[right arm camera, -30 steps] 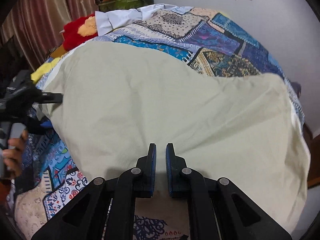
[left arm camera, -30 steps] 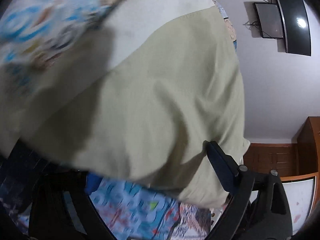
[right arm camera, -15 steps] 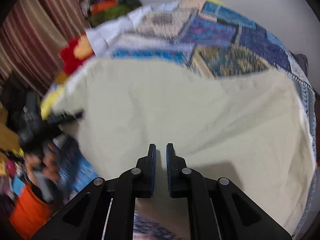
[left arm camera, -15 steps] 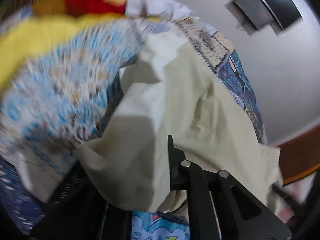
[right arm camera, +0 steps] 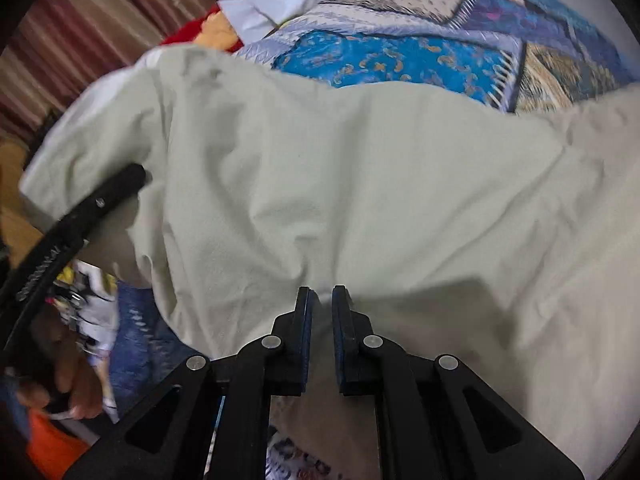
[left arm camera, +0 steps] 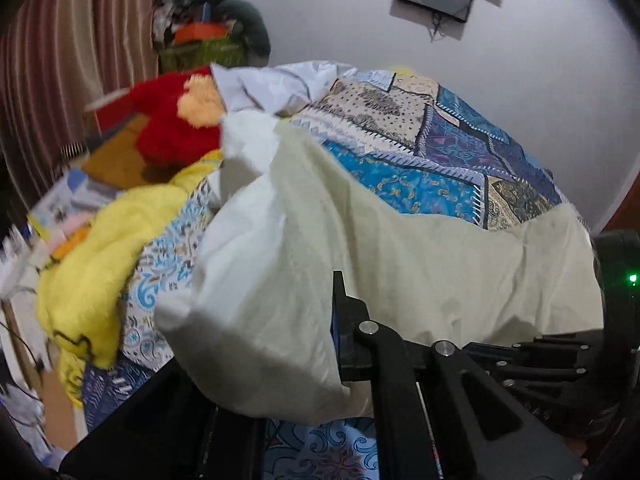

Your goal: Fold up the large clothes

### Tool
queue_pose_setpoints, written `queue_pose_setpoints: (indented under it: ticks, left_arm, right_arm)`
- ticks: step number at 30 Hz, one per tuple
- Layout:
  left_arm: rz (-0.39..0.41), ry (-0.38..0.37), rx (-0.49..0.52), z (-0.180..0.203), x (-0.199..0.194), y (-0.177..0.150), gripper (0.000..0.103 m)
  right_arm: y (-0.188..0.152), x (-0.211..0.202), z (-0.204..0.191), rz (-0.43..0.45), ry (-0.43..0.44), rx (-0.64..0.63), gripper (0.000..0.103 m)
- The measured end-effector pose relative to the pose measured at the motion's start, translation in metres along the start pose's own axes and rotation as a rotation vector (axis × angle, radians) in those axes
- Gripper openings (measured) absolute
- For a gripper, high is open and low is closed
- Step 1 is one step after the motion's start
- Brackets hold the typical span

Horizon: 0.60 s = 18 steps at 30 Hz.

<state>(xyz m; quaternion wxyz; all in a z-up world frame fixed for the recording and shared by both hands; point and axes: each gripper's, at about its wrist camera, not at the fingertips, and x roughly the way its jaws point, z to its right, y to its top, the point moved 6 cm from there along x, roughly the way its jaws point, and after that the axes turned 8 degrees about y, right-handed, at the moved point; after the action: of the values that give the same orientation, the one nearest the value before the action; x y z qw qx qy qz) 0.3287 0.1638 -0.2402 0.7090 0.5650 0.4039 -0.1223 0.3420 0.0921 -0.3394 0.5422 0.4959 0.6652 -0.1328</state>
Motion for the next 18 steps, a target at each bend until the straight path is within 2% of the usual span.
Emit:
queue_pose_setpoints:
  ticks: [2, 4, 8, 10, 12, 14, 17, 18]
  left_arm:
    - [0.032, -0.013, 0.026, 0.01, -0.009, 0.006, 0.007]
    - [0.07, -0.013, 0.066, 0.023, -0.02, 0.013, 0.007]
    - [0.205, 0.024, 0.207, 0.057, -0.049, 0.031, 0.007]
    - [0.274, 0.034, 0.276, 0.077, -0.065, 0.04, 0.007]
    - [0.315, 0.021, 0.319, 0.095, -0.077, 0.046, 0.007]
    - [0.348, -0.009, 0.355, 0.116, -0.09, 0.05, 0.007]
    - [0.378, -0.063, 0.391, 0.147, -0.106, 0.054, 0.007]
    - [0.386, -0.082, 0.403, 0.157, -0.111, 0.054, 0.007]
  right_arm:
    - [0.002, 0.002, -0.006, -0.003, -0.038, -0.026, 0.005]
    - [0.004, 0.002, -0.003, -0.001, -0.023, -0.014, 0.005]
    - [0.004, -0.028, 0.018, 0.036, 0.132, 0.151, 0.005]
    - [-0.001, -0.054, 0.028, 0.082, 0.141, 0.192, 0.005]
    - [-0.011, -0.097, 0.044, 0.174, 0.089, 0.173, 0.005]
    - [-0.024, -0.125, 0.059, 0.221, 0.019, 0.152, 0.005]
    - [-0.054, -0.147, 0.095, 0.241, -0.095, 0.173, 0.005]
    - [-0.06, -0.148, 0.104, 0.242, -0.102, 0.195, 0.005]
